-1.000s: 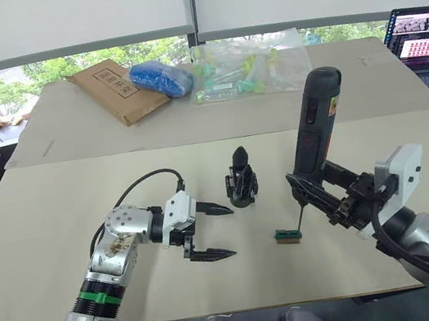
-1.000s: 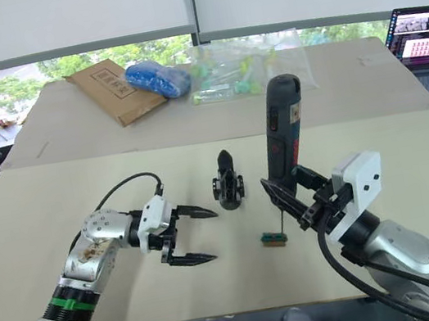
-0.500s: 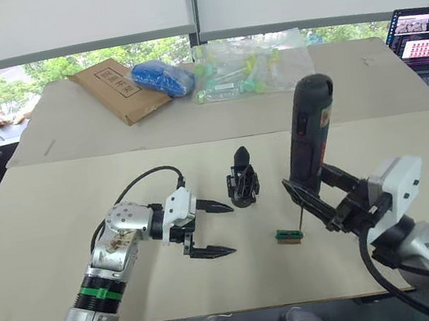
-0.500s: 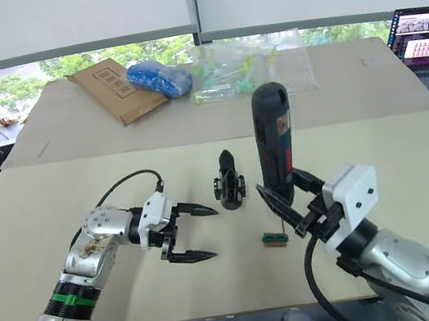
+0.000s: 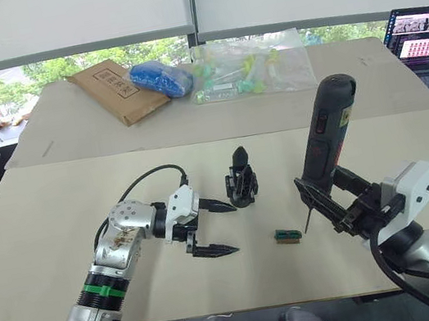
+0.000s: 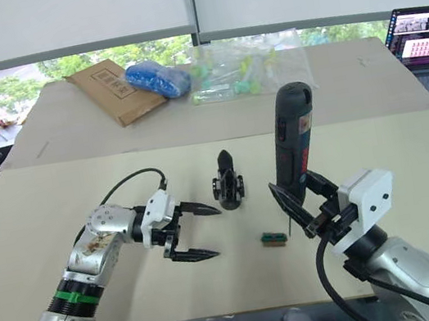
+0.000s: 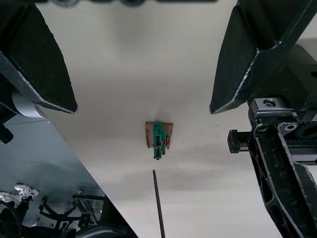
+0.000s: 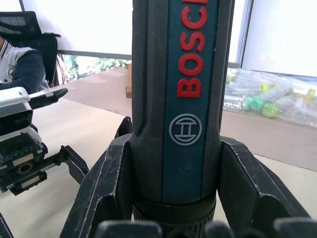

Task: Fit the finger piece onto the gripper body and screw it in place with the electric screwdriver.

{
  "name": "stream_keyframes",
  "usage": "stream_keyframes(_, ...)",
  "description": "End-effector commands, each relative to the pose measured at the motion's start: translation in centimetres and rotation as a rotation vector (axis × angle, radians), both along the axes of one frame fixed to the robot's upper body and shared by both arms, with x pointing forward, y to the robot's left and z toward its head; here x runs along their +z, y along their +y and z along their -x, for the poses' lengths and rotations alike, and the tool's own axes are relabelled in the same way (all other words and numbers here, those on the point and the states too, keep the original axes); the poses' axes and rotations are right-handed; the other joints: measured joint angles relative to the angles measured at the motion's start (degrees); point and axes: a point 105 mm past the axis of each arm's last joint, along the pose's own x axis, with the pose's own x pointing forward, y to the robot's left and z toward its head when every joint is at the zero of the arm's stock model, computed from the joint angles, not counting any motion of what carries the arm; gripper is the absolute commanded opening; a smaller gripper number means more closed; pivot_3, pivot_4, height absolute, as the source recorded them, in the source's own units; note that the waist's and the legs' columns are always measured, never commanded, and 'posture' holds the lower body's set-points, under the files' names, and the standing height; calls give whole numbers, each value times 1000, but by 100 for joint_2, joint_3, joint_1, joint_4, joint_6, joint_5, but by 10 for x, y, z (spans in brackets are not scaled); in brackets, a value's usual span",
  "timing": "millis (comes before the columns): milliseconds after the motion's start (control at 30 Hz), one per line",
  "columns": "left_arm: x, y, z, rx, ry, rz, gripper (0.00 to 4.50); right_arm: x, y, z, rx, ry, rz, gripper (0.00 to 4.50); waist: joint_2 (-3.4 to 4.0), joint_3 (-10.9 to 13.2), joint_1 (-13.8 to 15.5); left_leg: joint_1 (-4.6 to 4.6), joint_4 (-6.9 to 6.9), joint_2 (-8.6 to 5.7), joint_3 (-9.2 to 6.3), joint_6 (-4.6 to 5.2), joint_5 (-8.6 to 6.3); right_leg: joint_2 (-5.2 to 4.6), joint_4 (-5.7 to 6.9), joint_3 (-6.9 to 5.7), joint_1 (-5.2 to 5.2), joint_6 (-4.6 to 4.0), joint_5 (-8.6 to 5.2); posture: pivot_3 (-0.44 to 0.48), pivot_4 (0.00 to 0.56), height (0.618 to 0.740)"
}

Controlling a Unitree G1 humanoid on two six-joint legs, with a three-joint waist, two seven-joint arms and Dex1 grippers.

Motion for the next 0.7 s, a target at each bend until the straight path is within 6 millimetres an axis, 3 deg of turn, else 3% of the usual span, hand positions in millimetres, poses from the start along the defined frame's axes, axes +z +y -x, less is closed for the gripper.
stream_keyframes(33,7,-4,-1,-17,-26,10,4500,18,3,6,15,-105,-7,1953,0,0,1,0,0,0,0,0,0,0,0,0,0,0,0,0,150,740)
stream_keyframes(700,3,-7,-1,-19,-16,-2,4500,22,7,1,11,-131,11,1953,0,0,3,0,0,0,0,0,0,0,0,0,0,0,0,0,150,740)
